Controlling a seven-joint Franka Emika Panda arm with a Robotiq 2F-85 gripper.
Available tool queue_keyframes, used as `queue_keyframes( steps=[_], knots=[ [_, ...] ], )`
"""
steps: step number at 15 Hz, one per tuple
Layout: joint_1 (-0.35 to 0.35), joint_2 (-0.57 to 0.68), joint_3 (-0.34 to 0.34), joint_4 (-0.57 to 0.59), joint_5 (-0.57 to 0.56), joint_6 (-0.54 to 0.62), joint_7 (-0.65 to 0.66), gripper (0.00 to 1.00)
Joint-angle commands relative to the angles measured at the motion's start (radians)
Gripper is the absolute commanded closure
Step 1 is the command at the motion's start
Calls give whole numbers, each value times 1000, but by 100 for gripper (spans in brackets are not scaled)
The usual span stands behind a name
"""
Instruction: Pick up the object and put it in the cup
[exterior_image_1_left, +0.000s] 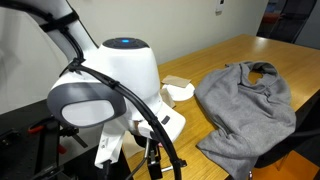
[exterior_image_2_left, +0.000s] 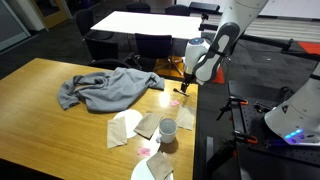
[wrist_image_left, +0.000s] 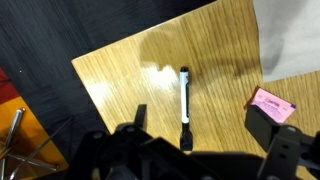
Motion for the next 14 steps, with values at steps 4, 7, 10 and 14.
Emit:
queue_keyframes(
  steps=[4, 7, 10, 14],
  knots=[
    [-91, 99, 61, 71, 36, 89, -86, 0],
    [-122, 139, 85, 105, 36, 97, -98, 0],
    [-135, 170, 92, 135, 34, 92, -98, 1],
    [-143, 203, 94, 166, 34, 88, -98, 24]
  ],
)
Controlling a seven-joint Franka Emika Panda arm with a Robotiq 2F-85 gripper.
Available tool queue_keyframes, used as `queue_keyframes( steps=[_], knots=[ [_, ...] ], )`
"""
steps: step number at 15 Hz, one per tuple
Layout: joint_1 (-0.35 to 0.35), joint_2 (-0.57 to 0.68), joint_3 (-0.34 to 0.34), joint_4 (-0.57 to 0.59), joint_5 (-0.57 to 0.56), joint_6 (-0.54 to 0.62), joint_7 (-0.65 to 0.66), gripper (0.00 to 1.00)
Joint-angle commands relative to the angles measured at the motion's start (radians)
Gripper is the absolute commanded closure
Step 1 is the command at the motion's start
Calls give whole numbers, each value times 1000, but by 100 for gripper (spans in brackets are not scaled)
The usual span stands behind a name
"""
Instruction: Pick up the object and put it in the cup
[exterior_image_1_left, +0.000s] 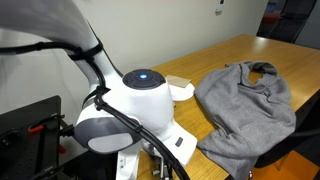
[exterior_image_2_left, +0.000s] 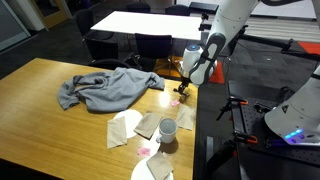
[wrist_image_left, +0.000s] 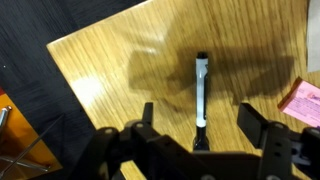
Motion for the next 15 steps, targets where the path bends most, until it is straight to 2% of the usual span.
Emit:
queue_keyframes(
  steps=[1, 3, 5, 6, 7, 12, 13, 15],
  knots=[
    [-27, 33, 20, 35, 25, 14, -43, 22],
    [-34, 45, 26, 50, 26, 12, -44, 33],
    [-39, 58, 32, 65, 26, 9, -45, 34],
    [-42, 65, 35, 72, 26, 8, -45, 44],
    [-45, 70, 38, 78, 27, 8, -45, 59],
    [-50, 77, 59, 90, 27, 4, -47, 96],
    [-49, 77, 59, 92, 26, 3, -47, 100],
    [-46, 71, 60, 89, 28, -4, -44, 99]
  ],
)
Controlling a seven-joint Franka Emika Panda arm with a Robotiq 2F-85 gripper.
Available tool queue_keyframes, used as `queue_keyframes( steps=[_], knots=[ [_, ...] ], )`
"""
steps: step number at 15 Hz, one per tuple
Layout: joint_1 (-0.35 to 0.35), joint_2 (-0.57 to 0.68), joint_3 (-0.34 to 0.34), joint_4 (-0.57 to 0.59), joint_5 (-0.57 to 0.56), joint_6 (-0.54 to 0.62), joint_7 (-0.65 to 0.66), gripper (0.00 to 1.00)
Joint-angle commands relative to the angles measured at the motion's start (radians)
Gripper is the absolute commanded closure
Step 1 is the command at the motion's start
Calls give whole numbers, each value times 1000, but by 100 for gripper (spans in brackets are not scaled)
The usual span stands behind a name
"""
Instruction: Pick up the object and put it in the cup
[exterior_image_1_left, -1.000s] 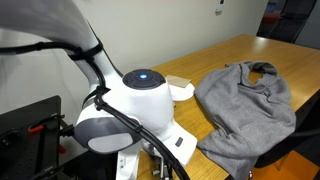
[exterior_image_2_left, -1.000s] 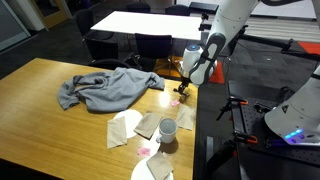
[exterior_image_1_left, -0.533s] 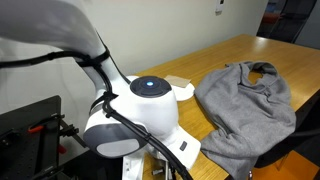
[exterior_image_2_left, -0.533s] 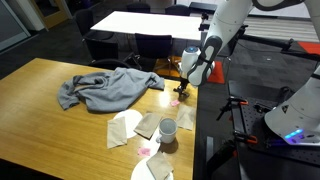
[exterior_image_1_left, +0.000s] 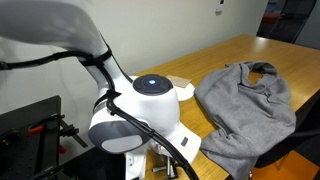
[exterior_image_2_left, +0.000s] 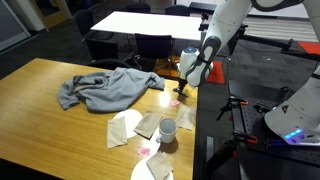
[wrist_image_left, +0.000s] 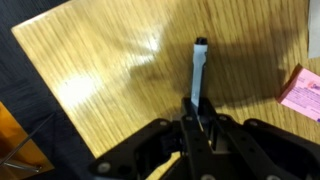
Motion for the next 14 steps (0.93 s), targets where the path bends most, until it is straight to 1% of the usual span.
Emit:
queue_keyframes(
  steps=[1, 4, 9, 14],
  knots=[
    [-9, 3, 18, 13, 28, -10, -42, 97],
    [20, -31, 12, 0, 21, -43, -39, 97],
    [115, -79, -18, 12, 10, -112, -34, 97],
    [205, -134, -53, 45, -4, -219, -24, 97]
  ],
)
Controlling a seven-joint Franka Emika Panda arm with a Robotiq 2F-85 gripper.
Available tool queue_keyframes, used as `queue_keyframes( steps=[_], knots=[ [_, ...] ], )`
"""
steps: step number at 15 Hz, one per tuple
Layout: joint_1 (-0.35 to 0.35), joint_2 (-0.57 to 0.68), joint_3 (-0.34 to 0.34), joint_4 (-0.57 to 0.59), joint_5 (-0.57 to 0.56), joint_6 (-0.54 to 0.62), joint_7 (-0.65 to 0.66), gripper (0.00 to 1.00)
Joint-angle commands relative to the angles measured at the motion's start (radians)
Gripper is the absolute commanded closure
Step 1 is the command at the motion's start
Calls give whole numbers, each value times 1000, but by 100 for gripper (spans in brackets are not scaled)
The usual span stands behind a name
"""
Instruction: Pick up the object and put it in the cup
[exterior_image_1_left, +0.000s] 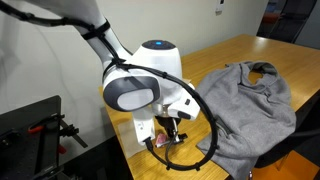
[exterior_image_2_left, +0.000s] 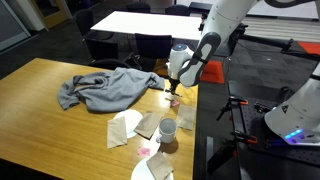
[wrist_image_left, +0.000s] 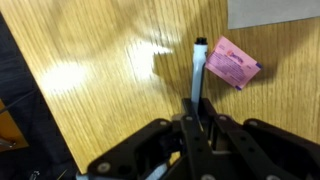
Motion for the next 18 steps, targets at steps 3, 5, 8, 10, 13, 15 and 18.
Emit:
queue_keyframes(
  steps=[3, 5, 8, 10, 13, 15, 18],
  knots=[
    [97, -89, -49, 32, -18, -164, -7, 97],
    [120, -110, -56, 48, -31, -204, -7, 97],
    [139, -136, -48, 76, -42, -272, -12, 97],
    [157, -153, -50, 94, -57, -312, -6, 97],
    [183, -184, -50, 117, -85, -366, 2, 97],
    [194, -204, -43, 130, -97, -397, -1, 97],
    [215, -234, -32, 142, -114, -442, -1, 97]
  ],
)
